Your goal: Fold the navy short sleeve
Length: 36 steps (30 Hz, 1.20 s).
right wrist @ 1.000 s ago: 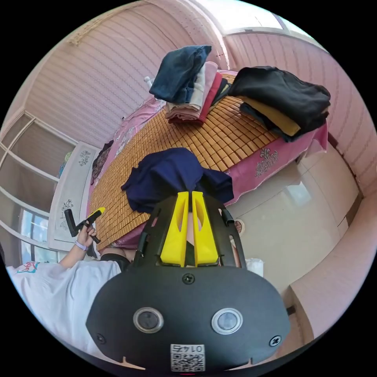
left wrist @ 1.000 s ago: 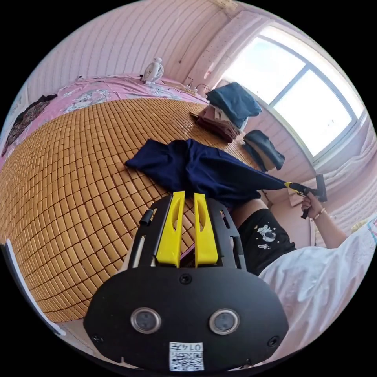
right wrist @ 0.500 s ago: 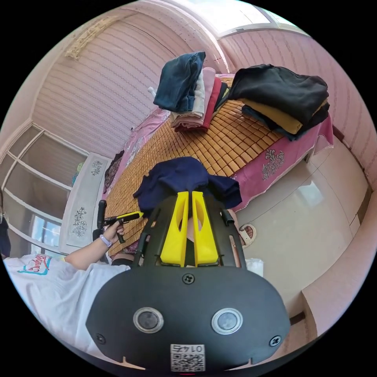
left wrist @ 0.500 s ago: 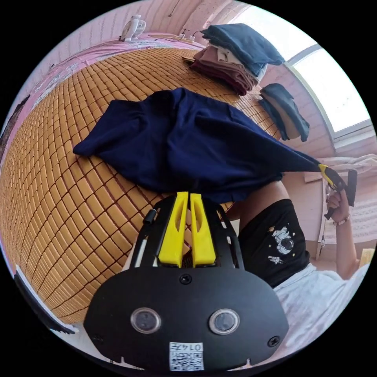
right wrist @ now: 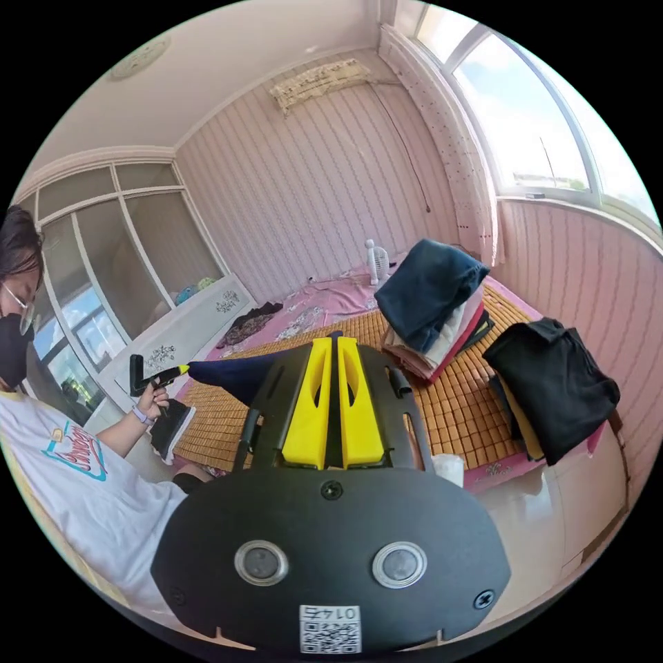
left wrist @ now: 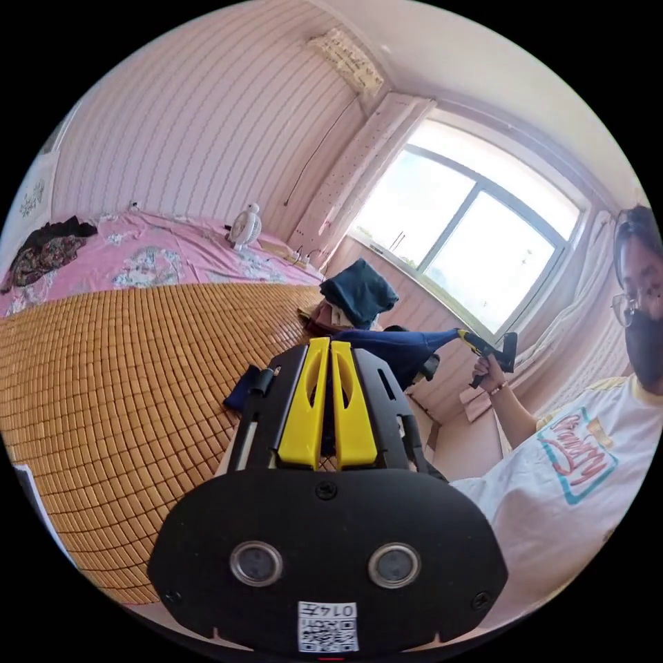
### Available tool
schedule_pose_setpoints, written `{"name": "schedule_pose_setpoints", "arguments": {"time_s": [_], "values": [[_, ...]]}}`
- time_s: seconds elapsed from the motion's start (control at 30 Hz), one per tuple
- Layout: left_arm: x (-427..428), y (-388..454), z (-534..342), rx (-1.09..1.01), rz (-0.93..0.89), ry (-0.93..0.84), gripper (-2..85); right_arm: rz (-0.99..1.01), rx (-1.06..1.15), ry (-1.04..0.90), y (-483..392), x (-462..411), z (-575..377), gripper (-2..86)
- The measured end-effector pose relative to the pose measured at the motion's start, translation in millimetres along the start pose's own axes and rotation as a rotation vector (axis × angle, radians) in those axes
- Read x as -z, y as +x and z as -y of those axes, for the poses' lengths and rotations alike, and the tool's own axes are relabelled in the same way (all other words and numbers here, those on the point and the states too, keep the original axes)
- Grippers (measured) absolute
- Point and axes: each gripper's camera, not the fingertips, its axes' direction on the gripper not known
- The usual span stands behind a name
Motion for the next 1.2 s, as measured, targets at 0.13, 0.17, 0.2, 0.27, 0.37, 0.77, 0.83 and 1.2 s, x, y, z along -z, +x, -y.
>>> {"name": "schedule_pose_setpoints", "arguments": {"time_s": [0.13,0.17,0.2,0.27,0.37,0.77,0.83,1.2], "values": [[78,43,36,-0.157,-0.03,0.203,-1.0,0.07,0.179,0.186,-48,43,57,0.6],[104,61,44,-0.225,-0.021,0.274,-1.0,0.093,0.236,0.238,-64,56,71,0.6],[129,80,48,-0.295,-0.001,0.344,-1.0,0.096,0.264,0.258,-72,63,77,0.6],[164,104,49,-0.38,0.036,0.441,-1.0,0.089,0.357,0.326,-100,87,91,0.6],[214,131,37,-0.459,0.058,0.555,-1.0,0.152,0.391,0.362,-119,110,95,0.6],[268,67,61,-0.239,0.248,0.506,-1.0,0.404,0.439,0.187,-157,15,192,0.5],[238,15,72,-0.072,0.253,0.373,-1.0,0.35,0.374,0.002,-151,-62,206,0.5],[238,-75,133,0.089,0.405,0.425,-1.0,0.306,0.266,0.163,-187,-193,308,0.6]]}}
